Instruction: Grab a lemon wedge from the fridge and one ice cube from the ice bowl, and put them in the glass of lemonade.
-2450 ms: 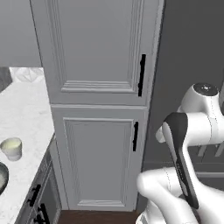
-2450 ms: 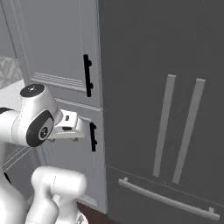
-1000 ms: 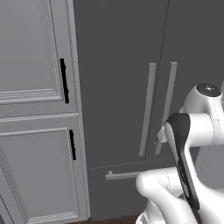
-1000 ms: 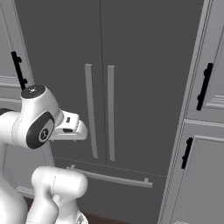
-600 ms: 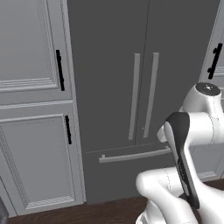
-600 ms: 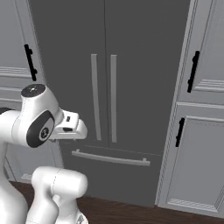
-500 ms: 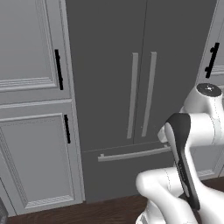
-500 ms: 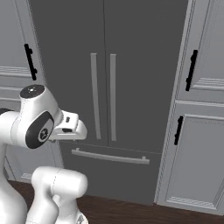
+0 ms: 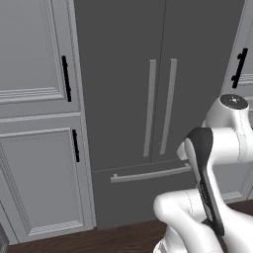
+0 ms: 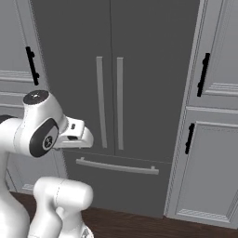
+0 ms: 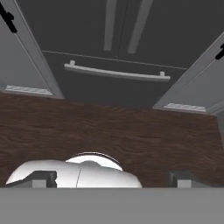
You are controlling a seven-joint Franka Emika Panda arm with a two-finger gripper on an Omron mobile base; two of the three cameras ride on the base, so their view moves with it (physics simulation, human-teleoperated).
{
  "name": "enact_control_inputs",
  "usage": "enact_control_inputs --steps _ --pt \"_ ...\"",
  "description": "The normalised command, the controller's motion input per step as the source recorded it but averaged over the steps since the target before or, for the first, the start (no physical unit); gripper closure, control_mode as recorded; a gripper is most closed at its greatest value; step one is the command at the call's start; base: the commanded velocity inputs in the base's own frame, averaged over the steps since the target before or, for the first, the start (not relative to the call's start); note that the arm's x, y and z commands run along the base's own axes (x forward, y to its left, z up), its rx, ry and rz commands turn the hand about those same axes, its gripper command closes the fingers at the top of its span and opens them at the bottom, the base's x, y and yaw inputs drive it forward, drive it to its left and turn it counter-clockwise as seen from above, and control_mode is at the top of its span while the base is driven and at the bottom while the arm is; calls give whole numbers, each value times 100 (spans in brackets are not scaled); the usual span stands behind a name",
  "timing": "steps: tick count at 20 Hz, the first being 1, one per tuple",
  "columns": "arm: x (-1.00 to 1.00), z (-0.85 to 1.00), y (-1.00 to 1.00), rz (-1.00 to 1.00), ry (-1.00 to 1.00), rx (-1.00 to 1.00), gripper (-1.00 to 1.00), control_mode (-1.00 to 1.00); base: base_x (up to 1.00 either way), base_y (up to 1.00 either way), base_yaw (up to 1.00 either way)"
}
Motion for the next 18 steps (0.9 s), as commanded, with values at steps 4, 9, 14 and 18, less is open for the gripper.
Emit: enact_control_inputs --steps 4,9,14,18 --pt "86 0 0 -4 2 0 -100 -100 0 0 0" --pt "94 41 7 -21 -5 3 -100 -100 0 0 0" --pt "28 100 -29 -9 -16 14 -100 -100 0 0 0" --pt "0 100 -39 1 -18 7 -100 -100 0 0 0"
